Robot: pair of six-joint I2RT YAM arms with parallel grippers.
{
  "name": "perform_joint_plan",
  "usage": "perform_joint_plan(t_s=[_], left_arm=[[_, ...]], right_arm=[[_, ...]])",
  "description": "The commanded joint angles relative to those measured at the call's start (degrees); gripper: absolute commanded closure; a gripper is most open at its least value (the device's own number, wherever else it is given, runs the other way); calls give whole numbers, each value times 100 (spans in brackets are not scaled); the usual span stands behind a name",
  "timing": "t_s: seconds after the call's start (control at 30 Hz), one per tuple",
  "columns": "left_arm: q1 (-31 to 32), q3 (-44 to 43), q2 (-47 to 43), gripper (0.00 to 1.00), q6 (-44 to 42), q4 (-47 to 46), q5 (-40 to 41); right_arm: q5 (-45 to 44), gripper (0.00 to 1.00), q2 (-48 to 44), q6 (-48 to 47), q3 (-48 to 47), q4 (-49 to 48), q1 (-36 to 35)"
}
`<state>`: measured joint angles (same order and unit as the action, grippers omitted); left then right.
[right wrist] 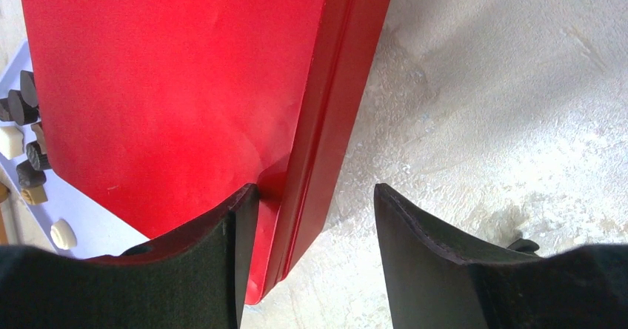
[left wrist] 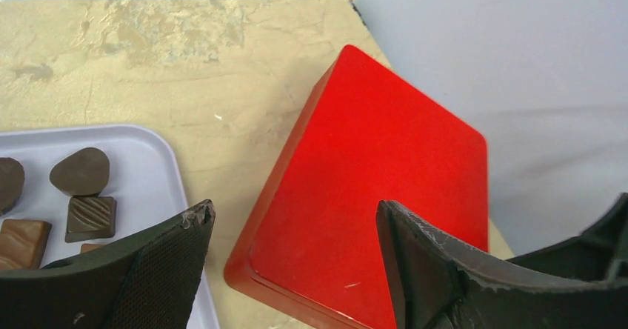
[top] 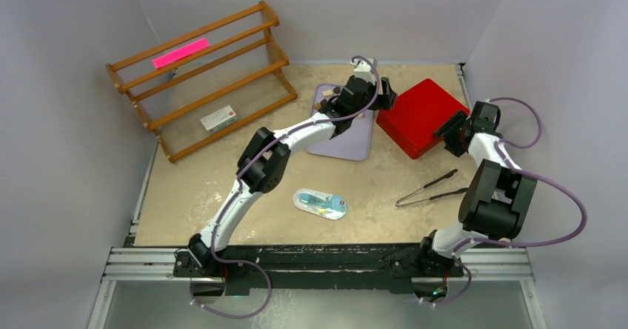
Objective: Pack the chocolate
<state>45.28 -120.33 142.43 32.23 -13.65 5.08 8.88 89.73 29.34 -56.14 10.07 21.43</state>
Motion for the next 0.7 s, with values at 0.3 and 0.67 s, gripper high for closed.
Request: perform_joint_plan(t_s=[0.3,0.67], left_arm=[[95,-775,852,54,13,-56,-1006],[482,-558,674,58,-363,222,-816]], right_arm=[[42,54,370,24,221,-107,4],[132,86,376,132,687,-400,-7]])
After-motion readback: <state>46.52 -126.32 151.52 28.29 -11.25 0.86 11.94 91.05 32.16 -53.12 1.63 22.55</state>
